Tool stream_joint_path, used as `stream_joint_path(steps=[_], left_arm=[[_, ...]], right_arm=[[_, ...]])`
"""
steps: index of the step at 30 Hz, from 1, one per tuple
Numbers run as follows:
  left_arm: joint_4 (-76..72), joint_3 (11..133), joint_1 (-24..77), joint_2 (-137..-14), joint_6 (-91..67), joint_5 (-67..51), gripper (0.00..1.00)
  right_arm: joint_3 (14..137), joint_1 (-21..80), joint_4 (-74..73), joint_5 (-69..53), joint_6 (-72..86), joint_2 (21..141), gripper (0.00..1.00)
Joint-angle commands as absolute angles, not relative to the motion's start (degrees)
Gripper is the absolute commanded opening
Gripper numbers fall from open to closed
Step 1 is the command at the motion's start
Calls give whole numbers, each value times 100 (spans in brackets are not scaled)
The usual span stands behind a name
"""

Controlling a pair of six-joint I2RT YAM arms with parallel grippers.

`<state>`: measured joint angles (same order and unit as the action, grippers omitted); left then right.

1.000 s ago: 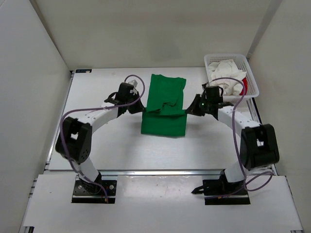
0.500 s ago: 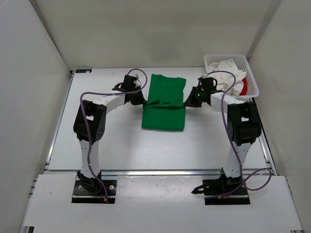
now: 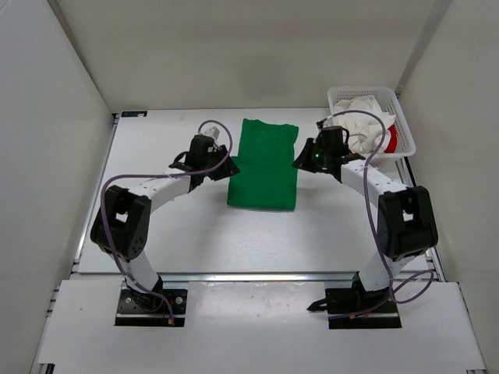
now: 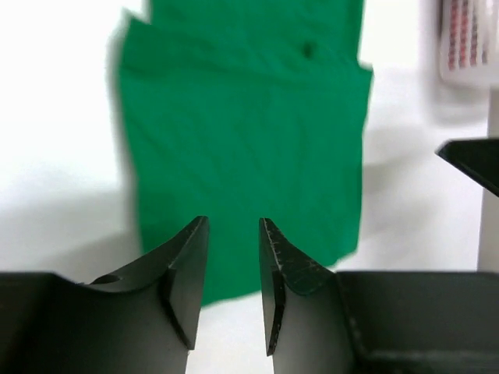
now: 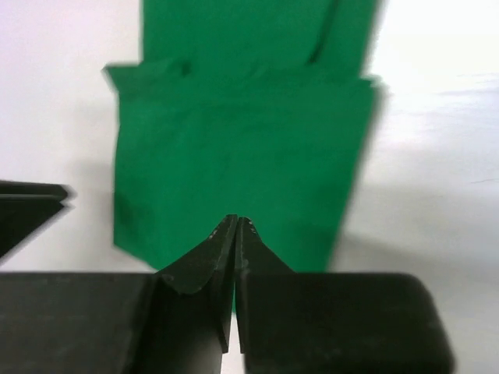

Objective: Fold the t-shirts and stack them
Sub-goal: Grab one side of the 2/3 rectangular tshirt with both arms

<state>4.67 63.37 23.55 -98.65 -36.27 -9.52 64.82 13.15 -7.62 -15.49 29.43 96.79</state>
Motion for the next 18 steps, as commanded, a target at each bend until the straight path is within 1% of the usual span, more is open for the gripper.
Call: stream_joint_path(steps=[1, 3, 5, 7, 9, 10, 11, 12, 14, 15, 18], left_arm=[[-121, 5767, 2707, -9835, -3893, -1151, 42], [-315, 5355, 2733, -9888, -3998, -1405, 39], [-386, 5029, 2769, -9801, -4034, -1372, 39], [-544, 4651, 2821, -9459, -4051, -1301, 38], [-746, 4160, 2856, -9091, -4166, -1187, 40], [-825, 3992, 2917, -8914, -4210, -1108, 42], [-817, 3912, 2935, -8834, -4175, -977, 42], [-800, 3807, 2953, -8685, -4218, -923, 42], [-913, 3578, 2945, -8403, -4306, -809, 44], [-966, 3447, 2857, -8368, -4376, -826, 45], [-1037, 3209, 2760, -8253, -4438, -791, 47]], right_arm=[[6135, 1766, -377, -1713, 3058, 9501, 0], [5523, 2046, -239, -1592, 3067, 9239, 0], [5003, 2179, 86, -1398, 3207, 8906, 0], [4415, 2171, 237, -1371, 3305, 8562, 0], [4054, 2058, 360, -1353, 3383, 8115, 6], [3782, 2013, 413, -1310, 3366, 7921, 7], [3684, 1987, 483, -1336, 3384, 7832, 13], [3465, 1943, 544, -1371, 3445, 7683, 17], [3043, 1855, 789, -1528, 3533, 7603, 27], [2963, 1802, 904, -1616, 3577, 7663, 30], [2856, 1696, 1159, -2151, 3612, 7970, 31]])
